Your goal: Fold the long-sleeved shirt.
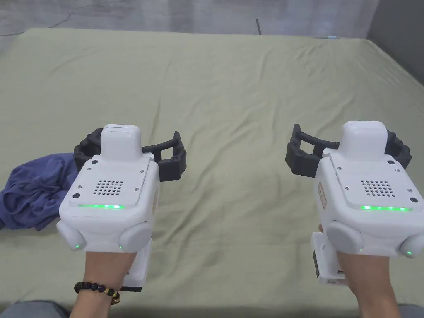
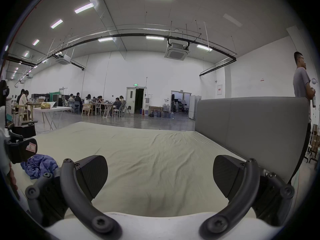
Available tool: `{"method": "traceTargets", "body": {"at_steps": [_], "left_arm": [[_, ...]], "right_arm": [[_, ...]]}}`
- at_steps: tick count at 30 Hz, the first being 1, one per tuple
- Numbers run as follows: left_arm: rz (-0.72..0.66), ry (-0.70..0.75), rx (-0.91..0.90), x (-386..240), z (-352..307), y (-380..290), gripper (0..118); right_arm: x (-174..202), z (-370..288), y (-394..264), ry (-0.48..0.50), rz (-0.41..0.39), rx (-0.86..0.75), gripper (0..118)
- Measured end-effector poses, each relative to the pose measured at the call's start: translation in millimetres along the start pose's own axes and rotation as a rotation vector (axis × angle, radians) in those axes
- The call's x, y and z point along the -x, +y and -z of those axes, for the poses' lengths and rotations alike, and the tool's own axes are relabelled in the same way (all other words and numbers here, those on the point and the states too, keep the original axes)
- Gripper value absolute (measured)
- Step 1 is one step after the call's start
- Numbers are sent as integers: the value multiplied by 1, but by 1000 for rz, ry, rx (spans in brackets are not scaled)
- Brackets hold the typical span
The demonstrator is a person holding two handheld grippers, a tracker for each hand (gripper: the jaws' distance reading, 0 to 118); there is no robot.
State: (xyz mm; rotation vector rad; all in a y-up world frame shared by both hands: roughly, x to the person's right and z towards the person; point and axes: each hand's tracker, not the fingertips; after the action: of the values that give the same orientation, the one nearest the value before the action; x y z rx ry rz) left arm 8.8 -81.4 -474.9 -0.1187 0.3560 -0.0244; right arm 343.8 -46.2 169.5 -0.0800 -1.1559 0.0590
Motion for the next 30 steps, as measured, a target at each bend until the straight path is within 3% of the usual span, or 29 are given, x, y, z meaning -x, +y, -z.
{"method": "traceTargets", "body": {"at_steps": [30], "left_arm": [[-8, -1, -23, 0, -3, 12, 118]], "right_arm": [[-2, -2, -1, 3, 5, 5, 118]]}}
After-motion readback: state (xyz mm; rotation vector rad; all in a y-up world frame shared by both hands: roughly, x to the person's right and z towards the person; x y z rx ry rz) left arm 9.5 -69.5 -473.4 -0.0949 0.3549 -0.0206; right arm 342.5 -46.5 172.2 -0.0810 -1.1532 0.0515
